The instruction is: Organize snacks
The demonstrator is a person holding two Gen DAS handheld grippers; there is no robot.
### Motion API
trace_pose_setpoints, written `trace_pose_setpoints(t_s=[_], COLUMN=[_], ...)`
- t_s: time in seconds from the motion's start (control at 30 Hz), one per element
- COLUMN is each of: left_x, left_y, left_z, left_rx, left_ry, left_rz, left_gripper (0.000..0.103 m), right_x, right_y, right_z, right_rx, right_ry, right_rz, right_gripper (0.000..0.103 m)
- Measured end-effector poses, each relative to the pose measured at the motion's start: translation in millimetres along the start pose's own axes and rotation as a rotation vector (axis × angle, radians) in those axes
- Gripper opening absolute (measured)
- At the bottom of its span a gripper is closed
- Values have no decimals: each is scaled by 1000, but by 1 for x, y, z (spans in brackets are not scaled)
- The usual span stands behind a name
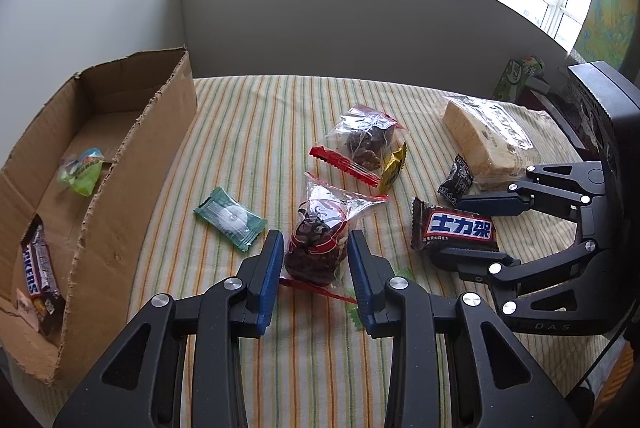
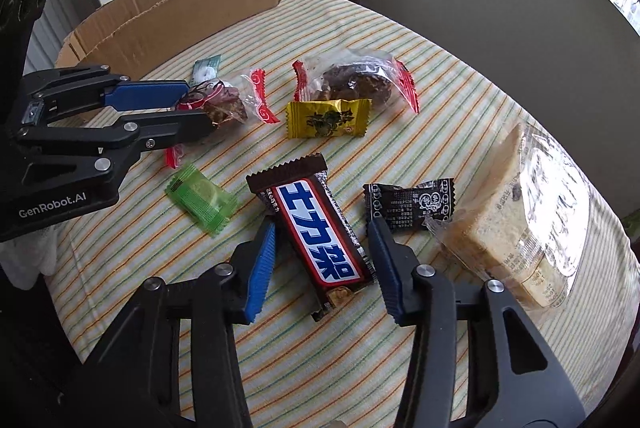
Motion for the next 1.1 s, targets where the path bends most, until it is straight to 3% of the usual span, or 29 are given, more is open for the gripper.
trace_pose_setpoints(t_s=[0.37,0.5,0.7,1.1], left_x=[-15,-15,-9,44], left_y=[-4,-8,-8,10], left_z=[0,1,1,-12], left_rx=[-3,-17,-11,37], left_ry=[30,27,13,-130], left_rz=[-9,-20,-14,1], left_gripper=[39,32,31,31], right_x=[3,5,14,57], right_y=[-3,-5,-3,16], right_z=[4,5,13,-17], right_rx=[-37,-54,-81,-91], right_ry=[-7,-13,-17,-116], right_rz=[4,11,13,47], right_gripper=[44,32,30,30])
Point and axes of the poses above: each gripper's, at about its wrist camera, not at the fingertips, and x roughly against the way its jaws point, y to its left, z to its underside, the point moved 6 cm from there along -x, roughly the way its jaws point, and after that the axes turned 3 degrees about -z, right-handed, at the moved point
